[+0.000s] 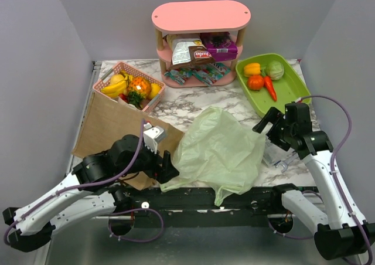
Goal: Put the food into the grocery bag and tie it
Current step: Adjust the grocery bag at the center of the board.
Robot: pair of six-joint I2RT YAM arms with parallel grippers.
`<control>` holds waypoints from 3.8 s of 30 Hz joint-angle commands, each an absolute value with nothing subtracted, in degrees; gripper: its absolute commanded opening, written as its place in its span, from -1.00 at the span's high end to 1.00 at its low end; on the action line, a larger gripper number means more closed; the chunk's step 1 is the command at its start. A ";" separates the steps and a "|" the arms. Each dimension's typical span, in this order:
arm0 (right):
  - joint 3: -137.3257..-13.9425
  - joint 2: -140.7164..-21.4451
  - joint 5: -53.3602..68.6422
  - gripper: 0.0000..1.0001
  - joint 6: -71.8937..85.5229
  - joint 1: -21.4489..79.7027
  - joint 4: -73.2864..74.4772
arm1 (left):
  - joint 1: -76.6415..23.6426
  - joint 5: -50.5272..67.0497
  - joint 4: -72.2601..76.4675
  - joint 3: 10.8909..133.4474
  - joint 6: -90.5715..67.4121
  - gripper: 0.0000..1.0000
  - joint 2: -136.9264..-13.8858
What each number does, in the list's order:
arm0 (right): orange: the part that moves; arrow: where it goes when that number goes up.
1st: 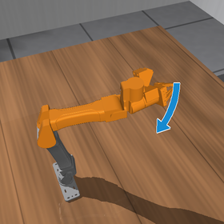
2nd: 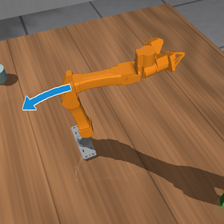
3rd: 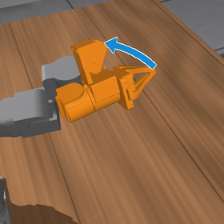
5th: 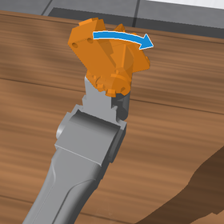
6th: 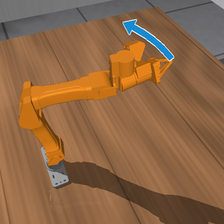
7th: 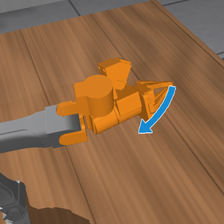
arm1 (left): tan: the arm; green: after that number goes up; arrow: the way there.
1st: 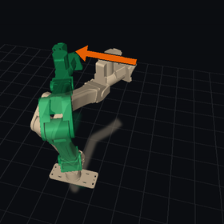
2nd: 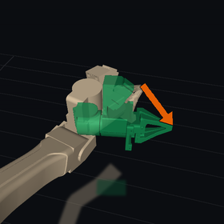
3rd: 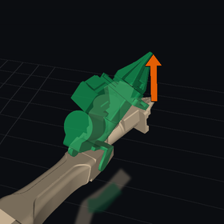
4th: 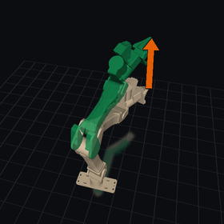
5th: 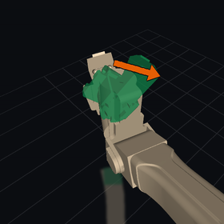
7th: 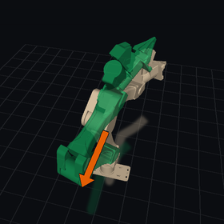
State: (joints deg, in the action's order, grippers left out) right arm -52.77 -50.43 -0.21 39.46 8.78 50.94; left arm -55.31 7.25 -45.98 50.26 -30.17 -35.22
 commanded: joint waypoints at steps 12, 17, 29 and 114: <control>-41.45 -52.02 4.38 -0.99 45.22 8.70 45.53 | -74.90 -13.68 -48.64 46.90 -42.06 -0.96 -53.48; -40.29 -52.62 7.04 -0.88 45.03 8.70 42.66 | -76.74 -14.57 -47.52 45.77 -43.37 -0.92 -59.54; -41.61 -55.52 10.23 -0.76 43.64 8.68 36.74 | -82.83 -13.32 -47.52 45.71 -44.45 -0.87 -60.96; -61.60 -73.66 6.23 -0.34 32.76 8.63 35.86 | -59.67 5.28 7.29 26.01 -67.87 1.00 -43.63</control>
